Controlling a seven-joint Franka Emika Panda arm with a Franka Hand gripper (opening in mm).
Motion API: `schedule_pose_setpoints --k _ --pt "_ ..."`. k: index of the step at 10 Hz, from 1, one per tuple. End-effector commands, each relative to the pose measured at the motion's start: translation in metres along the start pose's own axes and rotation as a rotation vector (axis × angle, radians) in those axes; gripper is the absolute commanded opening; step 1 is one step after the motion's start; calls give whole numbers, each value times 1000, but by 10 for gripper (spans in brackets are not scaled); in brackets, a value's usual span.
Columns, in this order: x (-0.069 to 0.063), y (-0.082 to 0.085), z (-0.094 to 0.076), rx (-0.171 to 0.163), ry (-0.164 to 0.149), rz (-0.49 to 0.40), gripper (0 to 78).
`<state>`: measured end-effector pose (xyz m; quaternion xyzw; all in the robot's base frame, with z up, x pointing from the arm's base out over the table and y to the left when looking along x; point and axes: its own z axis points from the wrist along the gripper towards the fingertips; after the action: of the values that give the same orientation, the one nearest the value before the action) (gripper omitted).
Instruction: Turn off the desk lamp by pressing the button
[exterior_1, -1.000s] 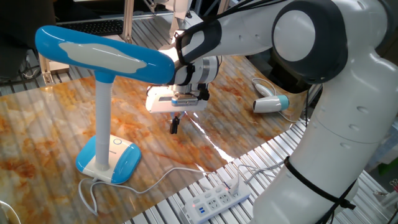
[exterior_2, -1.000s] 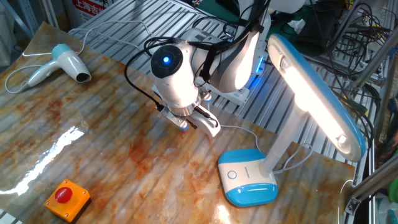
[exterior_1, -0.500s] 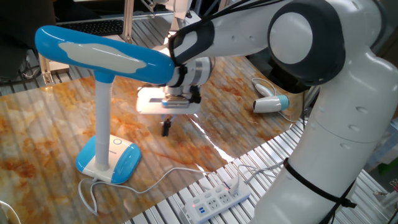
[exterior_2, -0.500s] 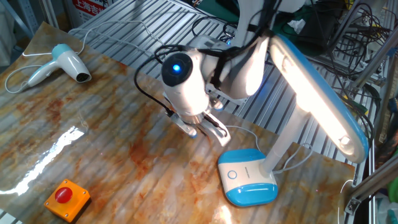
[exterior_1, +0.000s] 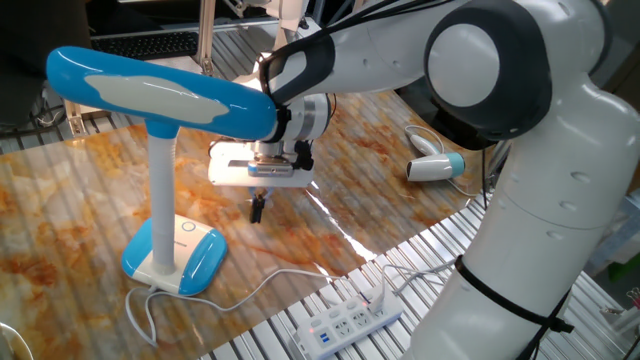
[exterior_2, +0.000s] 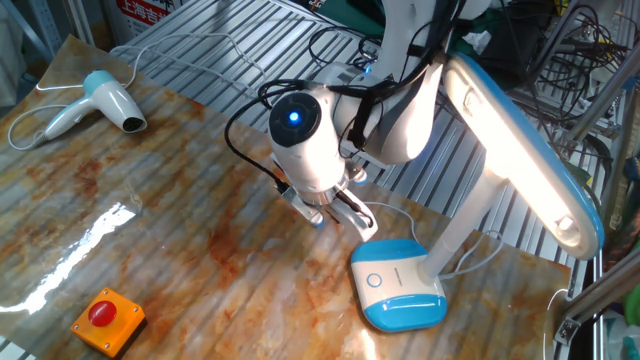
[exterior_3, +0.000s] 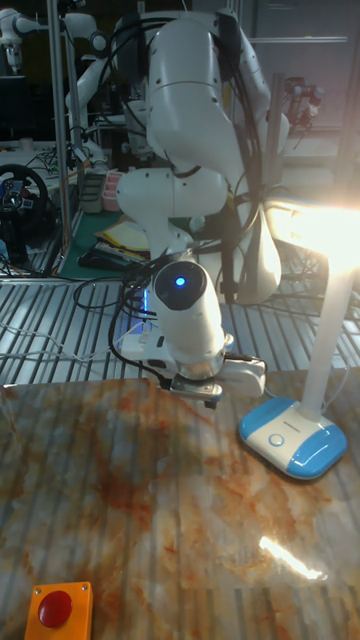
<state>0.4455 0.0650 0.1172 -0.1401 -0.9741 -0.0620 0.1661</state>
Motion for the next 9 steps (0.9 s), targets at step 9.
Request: schedule_pose_setpoints --k 9 --pt "-3 36 4 53 128 -171 0"
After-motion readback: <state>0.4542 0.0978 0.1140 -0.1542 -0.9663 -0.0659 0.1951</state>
